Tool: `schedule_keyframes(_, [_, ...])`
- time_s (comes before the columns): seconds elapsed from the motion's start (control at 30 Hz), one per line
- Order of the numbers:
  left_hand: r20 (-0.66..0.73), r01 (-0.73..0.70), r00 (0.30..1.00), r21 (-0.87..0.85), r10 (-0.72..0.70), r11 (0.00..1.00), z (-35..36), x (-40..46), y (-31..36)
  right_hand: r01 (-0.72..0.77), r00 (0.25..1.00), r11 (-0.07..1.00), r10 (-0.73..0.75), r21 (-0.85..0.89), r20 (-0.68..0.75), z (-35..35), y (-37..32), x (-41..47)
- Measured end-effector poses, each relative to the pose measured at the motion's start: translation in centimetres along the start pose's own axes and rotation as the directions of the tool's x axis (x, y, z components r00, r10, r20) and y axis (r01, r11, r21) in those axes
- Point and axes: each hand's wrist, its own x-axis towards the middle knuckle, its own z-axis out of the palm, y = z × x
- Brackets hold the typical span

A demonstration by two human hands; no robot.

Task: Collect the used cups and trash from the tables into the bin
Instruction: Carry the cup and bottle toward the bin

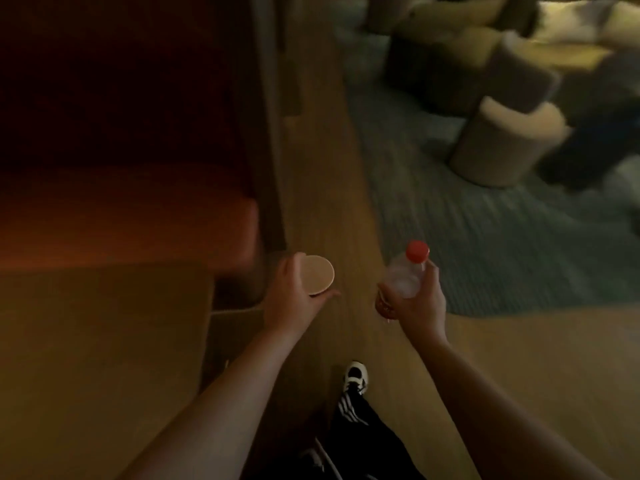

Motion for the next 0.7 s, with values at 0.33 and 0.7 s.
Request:
schedule_keyframes(0.33, [0.399,-0.357,0.834,-0.133,0.380,0.925,16.5,-2.7,15.9,-0.255,0.821,0.967,0.225,0.016,-0.525,-19.6,10.1,-5.8])
schedule_keyframes(0.7, [0.576,-0.568,0.544,-0.281,0.610,0.773,38.1,-9.7,36.2,-0.407,0.532,0.903,0.354,0.134,-0.770,-41.5,23.2,-5.9])
